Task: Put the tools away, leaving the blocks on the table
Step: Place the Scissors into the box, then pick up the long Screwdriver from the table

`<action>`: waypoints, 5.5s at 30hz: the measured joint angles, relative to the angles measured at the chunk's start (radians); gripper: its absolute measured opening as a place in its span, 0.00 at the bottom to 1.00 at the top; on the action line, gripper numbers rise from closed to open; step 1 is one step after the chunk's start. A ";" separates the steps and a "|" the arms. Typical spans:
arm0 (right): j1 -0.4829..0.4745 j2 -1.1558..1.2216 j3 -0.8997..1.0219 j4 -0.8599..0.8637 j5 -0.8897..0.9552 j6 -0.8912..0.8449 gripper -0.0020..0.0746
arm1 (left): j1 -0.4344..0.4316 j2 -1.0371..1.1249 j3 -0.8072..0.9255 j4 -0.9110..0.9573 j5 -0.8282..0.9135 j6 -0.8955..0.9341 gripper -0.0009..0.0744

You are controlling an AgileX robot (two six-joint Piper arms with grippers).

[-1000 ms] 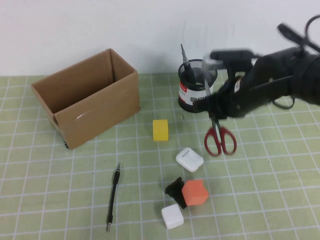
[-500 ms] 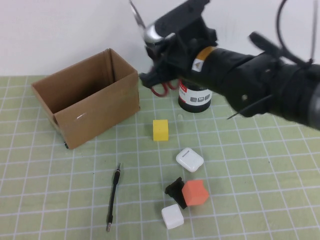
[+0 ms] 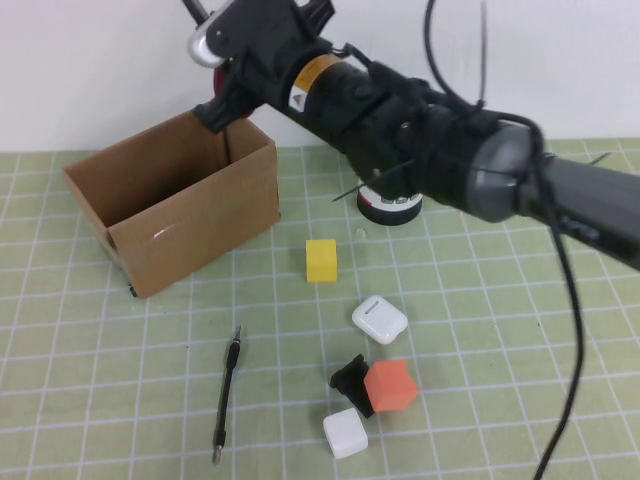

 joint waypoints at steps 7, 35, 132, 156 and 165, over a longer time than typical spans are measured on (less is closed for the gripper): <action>0.016 0.100 -0.060 -0.093 -0.004 0.018 0.08 | 0.000 0.000 0.000 0.000 0.000 0.000 0.00; 0.058 0.147 -0.065 -0.244 0.084 0.048 0.29 | 0.000 0.000 0.000 0.000 0.000 0.000 0.00; -0.642 -2.084 1.774 0.066 0.609 0.277 0.01 | 0.000 0.000 0.000 0.000 0.000 0.000 0.00; -0.642 -2.084 1.774 0.080 0.626 0.291 0.01 | 0.000 0.000 0.000 0.000 0.000 0.000 0.00; -0.642 -2.084 1.774 0.080 0.626 0.291 0.01 | 0.000 0.000 0.000 0.000 0.000 0.000 0.00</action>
